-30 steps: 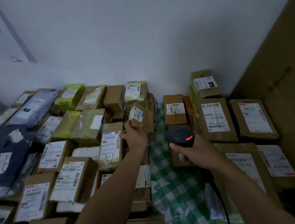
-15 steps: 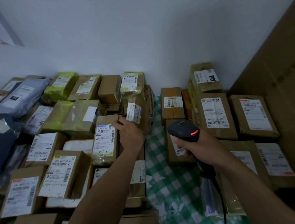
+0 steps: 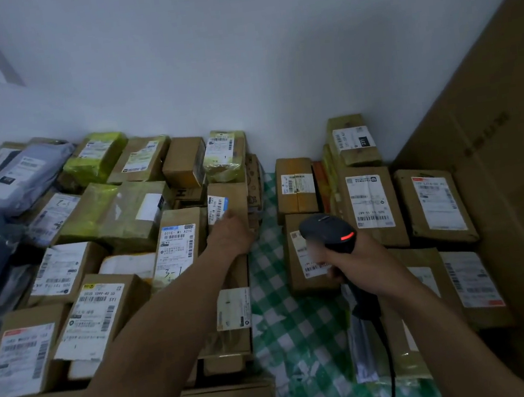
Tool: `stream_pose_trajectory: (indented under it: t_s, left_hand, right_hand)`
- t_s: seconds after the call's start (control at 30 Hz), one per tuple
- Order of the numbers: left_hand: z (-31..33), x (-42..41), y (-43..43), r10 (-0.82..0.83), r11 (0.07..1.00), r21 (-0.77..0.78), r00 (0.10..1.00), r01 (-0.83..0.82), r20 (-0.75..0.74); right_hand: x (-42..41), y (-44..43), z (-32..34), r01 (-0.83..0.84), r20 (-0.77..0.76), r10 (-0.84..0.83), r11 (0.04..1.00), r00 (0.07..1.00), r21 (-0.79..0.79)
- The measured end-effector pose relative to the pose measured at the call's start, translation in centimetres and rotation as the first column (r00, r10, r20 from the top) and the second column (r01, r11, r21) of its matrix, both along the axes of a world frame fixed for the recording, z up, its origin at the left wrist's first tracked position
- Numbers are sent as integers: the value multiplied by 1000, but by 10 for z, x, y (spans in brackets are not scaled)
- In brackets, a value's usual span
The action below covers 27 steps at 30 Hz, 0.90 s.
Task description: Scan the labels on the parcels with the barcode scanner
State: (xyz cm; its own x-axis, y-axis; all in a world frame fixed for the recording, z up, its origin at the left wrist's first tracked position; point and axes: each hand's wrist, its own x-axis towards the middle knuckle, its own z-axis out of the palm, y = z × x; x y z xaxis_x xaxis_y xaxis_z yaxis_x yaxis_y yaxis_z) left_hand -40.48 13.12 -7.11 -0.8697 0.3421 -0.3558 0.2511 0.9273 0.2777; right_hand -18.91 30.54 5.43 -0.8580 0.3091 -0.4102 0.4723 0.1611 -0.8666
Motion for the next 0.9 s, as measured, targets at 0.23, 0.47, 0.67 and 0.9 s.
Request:
stream_pose_trajectory:
  t_s: [0.23, 0.47, 0.67, 0.9]
  left_hand:
    - [25, 95, 42, -62, 844, 535, 997, 30, 42]
    - [-76, 113, 71, 148, 788, 502, 901, -357, 409]
    - [-85, 120, 71, 127, 687, 481, 742, -545, 659]
    - [-60, 145, 70, 100, 456, 544, 648, -705, 755]
  right_hand:
    - [21, 19, 2, 103, 32, -103, 995, 994, -9]
    - [46, 37, -11, 203, 49, -204, 979, 978, 16]
    - [48, 41, -27, 219, 93, -224, 974, 970, 56]
    - [43, 48, -33, 234, 129, -251, 963, 959, 130]
